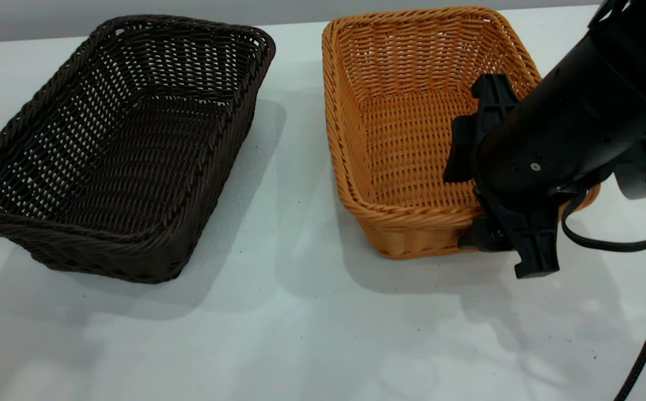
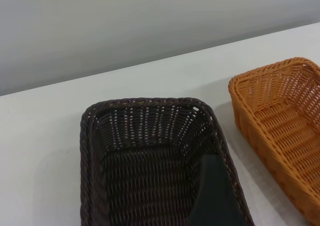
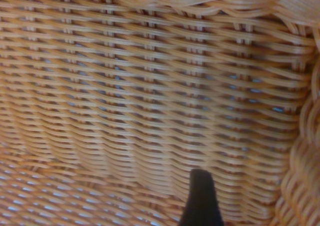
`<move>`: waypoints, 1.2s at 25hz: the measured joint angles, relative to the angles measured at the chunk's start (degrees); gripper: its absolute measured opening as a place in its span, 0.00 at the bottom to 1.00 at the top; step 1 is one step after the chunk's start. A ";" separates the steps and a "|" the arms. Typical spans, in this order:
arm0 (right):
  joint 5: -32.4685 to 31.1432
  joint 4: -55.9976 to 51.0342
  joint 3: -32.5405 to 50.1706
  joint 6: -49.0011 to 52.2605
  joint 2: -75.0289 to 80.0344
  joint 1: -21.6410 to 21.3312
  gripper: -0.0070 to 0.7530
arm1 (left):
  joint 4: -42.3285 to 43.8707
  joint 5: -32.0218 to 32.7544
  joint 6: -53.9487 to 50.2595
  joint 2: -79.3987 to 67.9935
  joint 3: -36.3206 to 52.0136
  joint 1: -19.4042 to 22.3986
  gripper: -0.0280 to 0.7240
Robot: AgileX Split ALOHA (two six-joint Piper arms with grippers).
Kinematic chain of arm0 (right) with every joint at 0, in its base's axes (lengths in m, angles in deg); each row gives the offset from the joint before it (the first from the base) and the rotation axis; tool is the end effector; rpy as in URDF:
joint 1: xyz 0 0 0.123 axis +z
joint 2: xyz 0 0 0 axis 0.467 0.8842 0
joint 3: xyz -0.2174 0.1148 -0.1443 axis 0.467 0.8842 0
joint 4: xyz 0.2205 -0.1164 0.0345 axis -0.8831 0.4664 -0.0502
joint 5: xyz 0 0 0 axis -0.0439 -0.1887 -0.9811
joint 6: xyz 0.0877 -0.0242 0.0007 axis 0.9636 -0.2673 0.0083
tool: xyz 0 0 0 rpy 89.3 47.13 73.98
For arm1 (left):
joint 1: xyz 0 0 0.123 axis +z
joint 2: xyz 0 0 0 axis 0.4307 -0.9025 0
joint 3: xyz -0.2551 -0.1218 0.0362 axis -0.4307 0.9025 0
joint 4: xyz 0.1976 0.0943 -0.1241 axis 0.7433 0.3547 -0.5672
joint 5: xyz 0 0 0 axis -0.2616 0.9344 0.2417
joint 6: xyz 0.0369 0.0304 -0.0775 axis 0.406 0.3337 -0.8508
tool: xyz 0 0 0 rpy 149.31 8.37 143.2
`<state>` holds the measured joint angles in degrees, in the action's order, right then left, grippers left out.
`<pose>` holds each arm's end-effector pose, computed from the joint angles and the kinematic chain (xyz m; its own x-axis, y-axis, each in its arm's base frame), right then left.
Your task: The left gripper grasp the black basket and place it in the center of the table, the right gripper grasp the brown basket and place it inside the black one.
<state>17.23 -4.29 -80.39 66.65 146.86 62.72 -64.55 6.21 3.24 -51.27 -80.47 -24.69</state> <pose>0.2496 0.1652 0.0825 -0.1935 0.9738 0.1195 0.8883 0.1221 0.4428 0.1776 -0.0328 0.3252 -0.4266 0.1049 -0.8983 0.3828 0.9208 -0.0743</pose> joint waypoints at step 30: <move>2.37 -3.42 -0.16 0.15 -0.11 -0.04 0.16 | 0.03 1.20 0.00 0.25 0.00 0.00 0.61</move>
<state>19.60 -7.71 -80.55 66.80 146.75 62.68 -64.52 7.41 3.23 -51.03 -80.47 -24.69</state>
